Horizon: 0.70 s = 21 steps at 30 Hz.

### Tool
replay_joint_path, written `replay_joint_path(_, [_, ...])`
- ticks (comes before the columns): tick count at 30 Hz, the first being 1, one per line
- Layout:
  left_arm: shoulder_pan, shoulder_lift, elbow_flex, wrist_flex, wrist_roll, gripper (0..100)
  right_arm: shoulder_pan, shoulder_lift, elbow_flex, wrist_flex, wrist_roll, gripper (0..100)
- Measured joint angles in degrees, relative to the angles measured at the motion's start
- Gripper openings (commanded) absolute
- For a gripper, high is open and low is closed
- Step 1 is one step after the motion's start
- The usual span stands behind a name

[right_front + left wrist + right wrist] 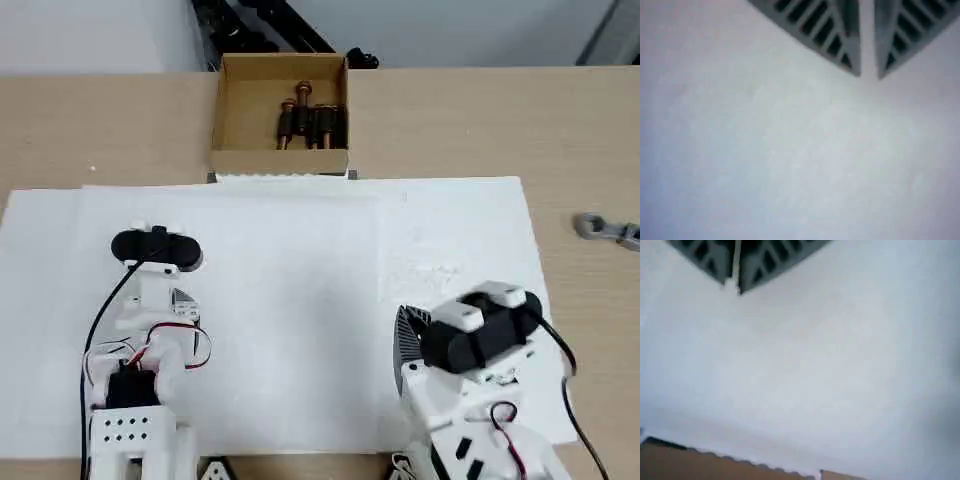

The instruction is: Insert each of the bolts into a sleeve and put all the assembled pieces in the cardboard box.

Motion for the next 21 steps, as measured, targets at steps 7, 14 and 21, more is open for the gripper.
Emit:
replay_joint_path(7, [0.0, 0.0, 0.0, -0.1, 0.0, 1, 0.2, 0.0, 4.6, 0.0, 3.8, 0.7])
replay_joint_path(14, [0.0, 0.0, 0.0, -0.1, 0.0, 1, 0.2, 0.2, 13.3, -0.4, 4.2, 0.8])
replay_joint_path(21, [0.0, 0.0, 0.0, -0.1, 0.0, 1, 0.0, -0.2, 16.9, -2.4, 4.4, 0.6])
